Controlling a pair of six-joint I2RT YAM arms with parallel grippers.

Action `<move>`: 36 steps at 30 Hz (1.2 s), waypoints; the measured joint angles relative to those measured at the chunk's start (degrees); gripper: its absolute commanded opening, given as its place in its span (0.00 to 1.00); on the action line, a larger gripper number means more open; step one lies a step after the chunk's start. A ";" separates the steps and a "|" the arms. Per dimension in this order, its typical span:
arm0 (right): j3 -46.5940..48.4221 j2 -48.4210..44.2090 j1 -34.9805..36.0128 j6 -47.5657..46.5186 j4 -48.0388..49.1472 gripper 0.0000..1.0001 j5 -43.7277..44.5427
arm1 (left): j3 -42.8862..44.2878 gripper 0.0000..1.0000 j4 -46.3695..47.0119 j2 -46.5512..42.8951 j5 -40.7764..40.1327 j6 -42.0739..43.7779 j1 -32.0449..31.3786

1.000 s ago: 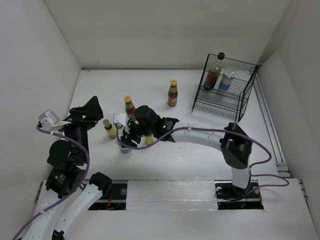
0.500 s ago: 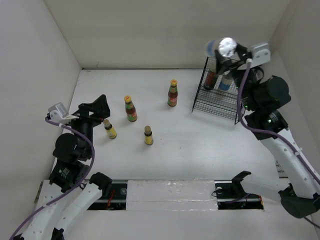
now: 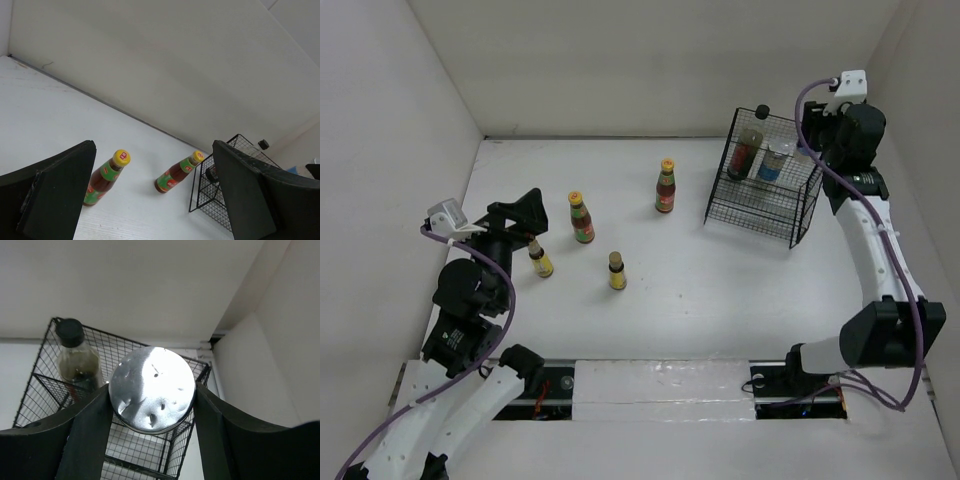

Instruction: Organize the condiment bottles

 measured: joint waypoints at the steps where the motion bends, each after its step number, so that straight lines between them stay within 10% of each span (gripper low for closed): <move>1: 0.31 1.18 -1.20 0.48 -0.90 0.35 -1.27 | 0.00 1.00 0.00 0.00 0.00 0.00 0.00; 36: 2.01 13.11 -8.63 5.49 2.86 0.34 -8.90 | 0.00 1.00 0.02 1.88 0.63 0.00 0.00</move>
